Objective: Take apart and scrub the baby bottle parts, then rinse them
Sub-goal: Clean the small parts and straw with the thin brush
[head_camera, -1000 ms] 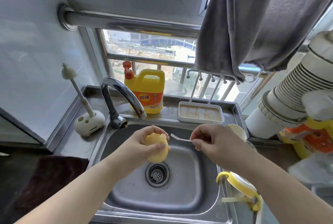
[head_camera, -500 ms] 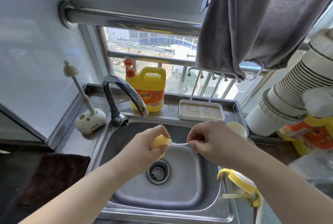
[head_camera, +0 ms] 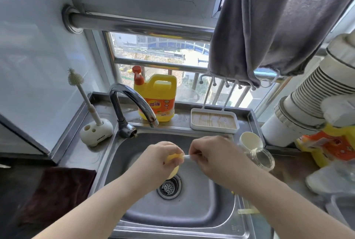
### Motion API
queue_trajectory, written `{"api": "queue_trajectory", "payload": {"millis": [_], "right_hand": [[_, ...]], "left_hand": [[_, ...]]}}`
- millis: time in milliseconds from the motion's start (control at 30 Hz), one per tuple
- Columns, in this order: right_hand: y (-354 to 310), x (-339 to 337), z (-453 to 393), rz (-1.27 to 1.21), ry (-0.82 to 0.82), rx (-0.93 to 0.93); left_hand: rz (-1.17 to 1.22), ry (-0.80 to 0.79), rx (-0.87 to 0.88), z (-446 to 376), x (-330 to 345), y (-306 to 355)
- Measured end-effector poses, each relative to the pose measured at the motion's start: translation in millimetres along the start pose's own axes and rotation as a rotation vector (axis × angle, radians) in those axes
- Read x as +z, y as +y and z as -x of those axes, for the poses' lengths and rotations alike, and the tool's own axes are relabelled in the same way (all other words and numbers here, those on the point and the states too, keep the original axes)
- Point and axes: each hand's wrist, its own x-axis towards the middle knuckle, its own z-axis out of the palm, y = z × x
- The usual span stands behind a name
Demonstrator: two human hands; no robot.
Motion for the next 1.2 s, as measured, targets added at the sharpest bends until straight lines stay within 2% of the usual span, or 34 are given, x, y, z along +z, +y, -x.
{"api": "queue_trajectory", "payload": {"millis": [133, 300, 400, 533, 667, 767, 867, 1000, 1133, 1200], "right_hand": [[12, -6, -2, -0.015, 0.052, 0.05], [5, -3, -4, 0.024, 0.054, -0.025], [14, -11, -6, -0.011, 0.098, 0.036], [8, -4, -5, 0.02, 0.054, -0.02], [18, -11, -8, -0.052, 0.082, 0.062], [10, -1, -8, 0.001, 0.027, -0.02], [17, -6, -9, -0.028, 0.081, 0.034], [15, -1, -7, -0.02, 0.012, -0.015], [21, -5, -7, -0.05, 0.06, 0.061], [20, 0, -6, -0.021, 0.02, 0.039]], "left_hand": [[0.032, -0.008, -0.016, -2, -3, -5], [0.015, -0.023, -0.027, -7, -1, 1], [0.017, 0.008, -0.016, -9, -5, 0], [-0.006, -0.008, -0.037, -9, -3, -1], [-0.001, 0.004, -0.039, -9, -4, -1], [-0.018, -0.017, -0.036, -10, -2, 4], [0.016, 0.002, -0.036, -11, -4, 4], [0.013, -0.021, -0.069, -11, -3, 4], [0.015, 0.011, -0.094, -12, -4, 4], [0.009, 0.019, -0.105, -12, -6, 4]]}}
